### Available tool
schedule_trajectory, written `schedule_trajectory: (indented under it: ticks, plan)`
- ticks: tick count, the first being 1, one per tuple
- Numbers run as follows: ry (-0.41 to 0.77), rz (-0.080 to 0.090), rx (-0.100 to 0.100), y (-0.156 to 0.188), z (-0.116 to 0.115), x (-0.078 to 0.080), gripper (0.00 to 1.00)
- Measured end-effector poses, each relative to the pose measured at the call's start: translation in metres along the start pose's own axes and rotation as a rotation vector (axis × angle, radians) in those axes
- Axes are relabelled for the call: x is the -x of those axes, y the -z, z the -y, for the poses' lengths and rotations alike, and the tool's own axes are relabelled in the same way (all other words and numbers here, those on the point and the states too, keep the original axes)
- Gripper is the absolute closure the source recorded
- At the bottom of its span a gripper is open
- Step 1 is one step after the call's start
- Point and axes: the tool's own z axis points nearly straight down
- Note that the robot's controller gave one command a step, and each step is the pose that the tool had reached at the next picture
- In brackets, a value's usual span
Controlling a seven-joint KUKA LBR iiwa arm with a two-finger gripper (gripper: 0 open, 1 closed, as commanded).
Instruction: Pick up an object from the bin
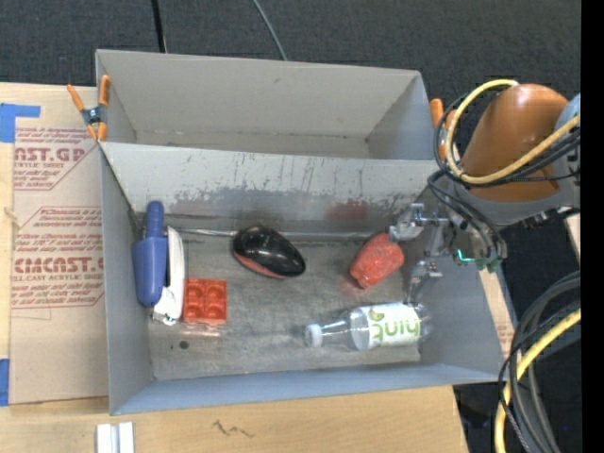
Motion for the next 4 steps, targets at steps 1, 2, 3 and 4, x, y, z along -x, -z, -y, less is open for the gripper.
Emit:
schedule_trajectory:
  ticks: [1,2,3,4]
  plan:
    - [0.065,0.004,0.000,-0.029,0.008,-0.004,0.00]
    - [0.002,-0.006,0.002,-0.036,-0.002,-0.026,0.00]
    - [0.037,0.001,0.000,-0.035,-0.005,-0.030,0.00]
    - [0.384,0.002,0.000,-0.084,-0.001,-0.045,0.00]
